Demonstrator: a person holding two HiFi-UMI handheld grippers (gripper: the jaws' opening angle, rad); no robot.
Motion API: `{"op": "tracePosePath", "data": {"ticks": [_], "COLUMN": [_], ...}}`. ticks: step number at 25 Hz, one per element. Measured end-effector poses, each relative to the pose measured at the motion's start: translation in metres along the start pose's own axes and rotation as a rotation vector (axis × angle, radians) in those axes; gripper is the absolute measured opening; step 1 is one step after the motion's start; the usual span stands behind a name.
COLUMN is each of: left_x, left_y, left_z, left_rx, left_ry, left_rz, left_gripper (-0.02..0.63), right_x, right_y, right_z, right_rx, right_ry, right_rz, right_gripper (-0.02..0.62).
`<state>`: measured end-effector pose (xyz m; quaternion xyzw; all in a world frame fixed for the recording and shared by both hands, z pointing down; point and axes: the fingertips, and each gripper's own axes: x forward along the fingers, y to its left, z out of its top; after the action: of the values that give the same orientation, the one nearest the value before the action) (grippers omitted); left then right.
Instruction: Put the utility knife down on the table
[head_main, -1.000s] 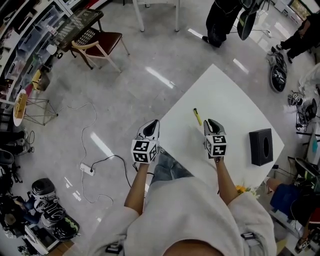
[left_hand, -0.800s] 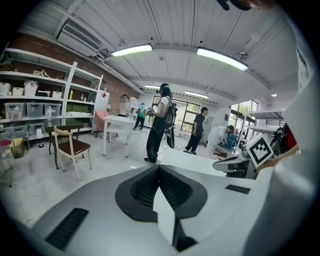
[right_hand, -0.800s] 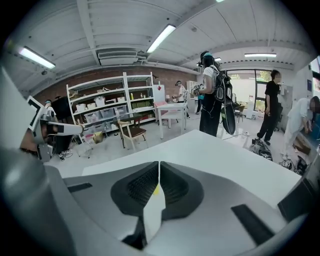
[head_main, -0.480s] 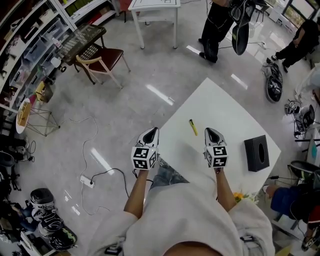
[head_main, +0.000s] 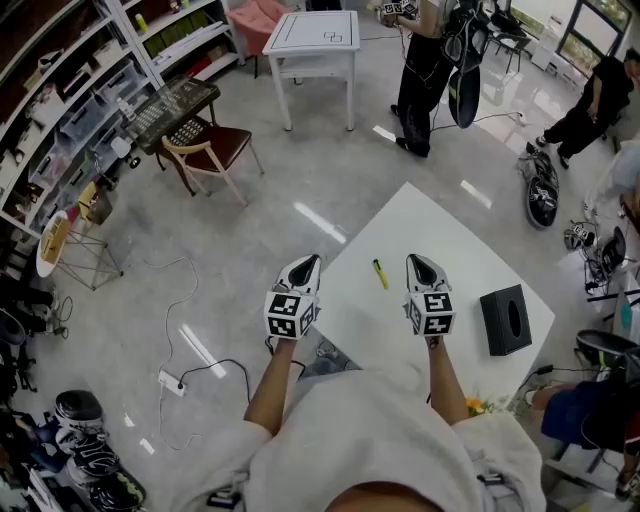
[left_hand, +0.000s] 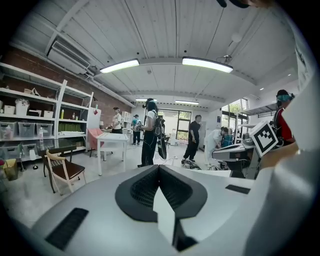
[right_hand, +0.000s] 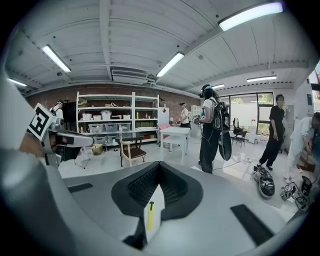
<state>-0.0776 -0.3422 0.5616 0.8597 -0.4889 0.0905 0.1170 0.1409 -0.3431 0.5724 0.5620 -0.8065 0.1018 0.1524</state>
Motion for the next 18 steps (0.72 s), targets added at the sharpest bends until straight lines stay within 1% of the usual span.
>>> {"op": "tracePosePath", "data": {"ticks": [9,14,18], "left_x": [0.002,0.004,0.002], "left_y": [-0.001,-0.004,-0.006], "left_z": [0.020,0.025,0.029], "left_rx": [0.024,0.049,0.053], "left_ry": [-0.044,-0.049,-0.057], "left_rz": [0.007,0.000,0.005], "left_gripper": [0.020,0.020,0.020], "right_x": [-0.004,-0.003,-0.006], "right_y": [-0.001,-0.001,0.000], "right_z": [0.014,0.018,0.016], "right_rx": [-0.002,-0.001,0.003], "right_ry": [-0.037,-0.048,-0.045], "right_rz": [0.000,0.002,0.006], "right_gripper": [0.031,0.031,0.031]}}
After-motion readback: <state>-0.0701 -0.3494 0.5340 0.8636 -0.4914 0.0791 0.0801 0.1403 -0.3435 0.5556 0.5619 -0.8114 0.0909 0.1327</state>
